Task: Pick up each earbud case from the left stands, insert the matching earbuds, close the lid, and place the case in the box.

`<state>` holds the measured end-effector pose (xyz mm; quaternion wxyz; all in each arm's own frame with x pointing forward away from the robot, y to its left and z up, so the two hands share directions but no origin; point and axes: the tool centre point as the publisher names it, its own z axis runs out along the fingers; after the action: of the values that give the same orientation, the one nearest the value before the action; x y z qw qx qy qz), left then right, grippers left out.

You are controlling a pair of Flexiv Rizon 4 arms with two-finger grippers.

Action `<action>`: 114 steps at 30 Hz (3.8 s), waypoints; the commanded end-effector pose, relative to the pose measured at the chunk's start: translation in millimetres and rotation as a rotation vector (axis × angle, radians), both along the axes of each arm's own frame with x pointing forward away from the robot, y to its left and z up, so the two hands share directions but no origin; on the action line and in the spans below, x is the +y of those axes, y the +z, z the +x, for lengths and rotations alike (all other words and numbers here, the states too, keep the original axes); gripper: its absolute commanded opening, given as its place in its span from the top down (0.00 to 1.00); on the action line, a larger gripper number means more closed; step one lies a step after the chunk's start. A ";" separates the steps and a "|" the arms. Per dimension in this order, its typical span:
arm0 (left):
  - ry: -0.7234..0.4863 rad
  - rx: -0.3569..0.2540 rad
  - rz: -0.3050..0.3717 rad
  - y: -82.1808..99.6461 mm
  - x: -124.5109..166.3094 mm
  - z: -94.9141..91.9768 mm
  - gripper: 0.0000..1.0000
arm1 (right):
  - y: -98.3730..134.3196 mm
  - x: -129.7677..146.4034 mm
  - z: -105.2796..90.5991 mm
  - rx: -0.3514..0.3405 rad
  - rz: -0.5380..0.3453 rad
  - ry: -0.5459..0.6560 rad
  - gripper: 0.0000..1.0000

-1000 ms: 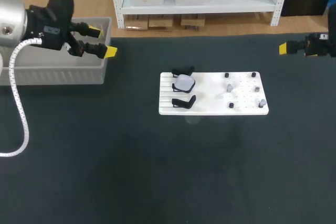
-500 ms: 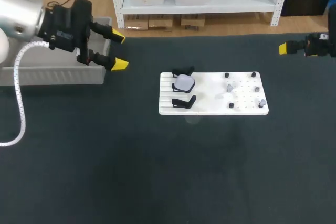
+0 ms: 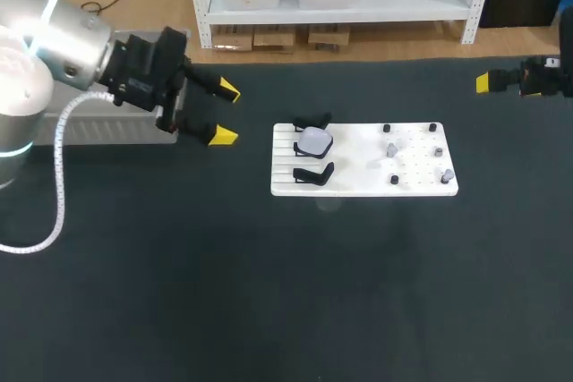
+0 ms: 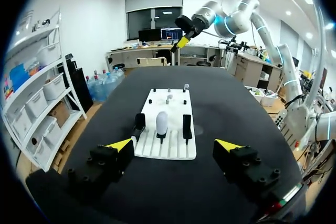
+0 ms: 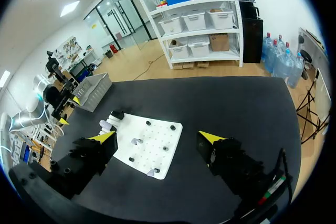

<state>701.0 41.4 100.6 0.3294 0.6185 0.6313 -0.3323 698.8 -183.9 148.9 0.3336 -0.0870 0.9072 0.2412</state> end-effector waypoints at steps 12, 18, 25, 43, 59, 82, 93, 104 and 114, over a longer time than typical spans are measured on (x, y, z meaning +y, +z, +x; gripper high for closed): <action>-0.098 0.000 0.013 -40.0 -38.0 23.0 0.00 | 0.3 0.2 -0.3 0.001 -0.002 -0.001 0.00; -0.111 0.025 0.001 -49.8 -56.7 17.3 0.00 | 0.3 0.2 -0.3 0.001 -0.002 -0.001 0.00; -0.092 0.052 -0.027 -58.2 -72.1 15.2 0.00 | 0.3 0.2 -0.3 0.001 -0.002 -0.001 0.00; -0.068 0.060 -0.063 -73.3 -90.6 17.8 0.00 | 0.3 0.2 -0.3 0.001 -0.002 -0.001 0.00; -0.060 0.062 -0.071 -81.0 -97.7 31.0 0.25 | 0.3 0.2 -0.3 0.001 -0.002 -0.001 0.00; -0.063 0.080 -0.119 -83.2 -109.3 28.3 0.33 | 0.3 0.2 -0.3 0.001 -0.002 -0.001 0.00; -0.057 0.064 -0.123 -87.5 -110.5 26.4 0.39 | 0.3 0.2 -0.3 0.001 -0.002 -0.001 0.00; -0.058 0.058 -0.127 -87.3 -109.9 23.7 0.42 | 0.3 0.2 -0.3 0.001 -0.002 -0.001 0.00; -0.062 0.049 -0.127 -87.3 -112.3 24.0 0.52 | 0.3 0.2 -0.3 0.001 -0.002 -0.001 0.00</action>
<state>726.1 -70.4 14.0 0.3391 0.6080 0.5975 -0.3979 698.8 -184.0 148.8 0.3336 -0.0871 0.9071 0.2414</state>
